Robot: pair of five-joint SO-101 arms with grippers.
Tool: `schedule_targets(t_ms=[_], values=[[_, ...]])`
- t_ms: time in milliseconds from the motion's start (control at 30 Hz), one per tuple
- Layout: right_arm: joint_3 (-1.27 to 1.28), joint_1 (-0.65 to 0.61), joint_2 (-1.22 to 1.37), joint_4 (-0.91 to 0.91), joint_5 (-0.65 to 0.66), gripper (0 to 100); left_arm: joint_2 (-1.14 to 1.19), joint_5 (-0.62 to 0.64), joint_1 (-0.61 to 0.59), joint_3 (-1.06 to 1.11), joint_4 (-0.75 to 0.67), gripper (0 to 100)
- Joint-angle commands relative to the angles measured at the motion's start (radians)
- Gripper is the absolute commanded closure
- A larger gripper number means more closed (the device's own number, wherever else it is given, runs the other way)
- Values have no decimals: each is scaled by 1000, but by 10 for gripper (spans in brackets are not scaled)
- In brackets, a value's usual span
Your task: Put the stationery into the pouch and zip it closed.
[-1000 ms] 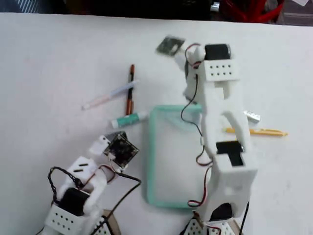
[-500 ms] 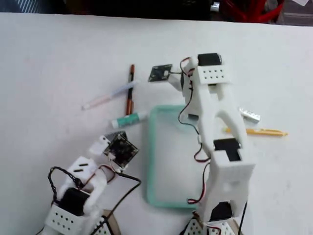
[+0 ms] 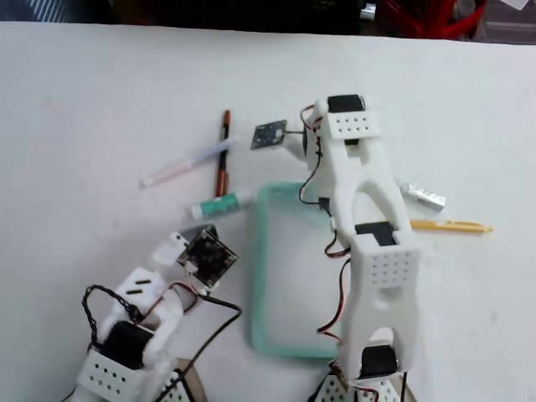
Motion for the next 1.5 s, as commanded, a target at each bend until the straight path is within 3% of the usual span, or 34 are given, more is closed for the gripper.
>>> schedule_targets(t_ms=[0, 100, 367, 933, 1100, 1467], values=[[2, 2, -2, 12, 72, 964, -8, -8, 13, -3, -3, 976], [-17, 4, -7, 10, 91, 981, -8, -8, 13, -3, -3, 976], [-259, 8, -216, 10, -141, 981, -8, -8, 13, -3, -3, 976], [-293, 1, -860, -64, -282, 981, -8, -8, 4, -11, -5, 976], [-279, -53, -960, 16, -282, 981, -10, -8, 4, -12, -6, 976], [160, -68, -1076, -5, -318, 981, -10, -6, 7, -38, -3, 976]])
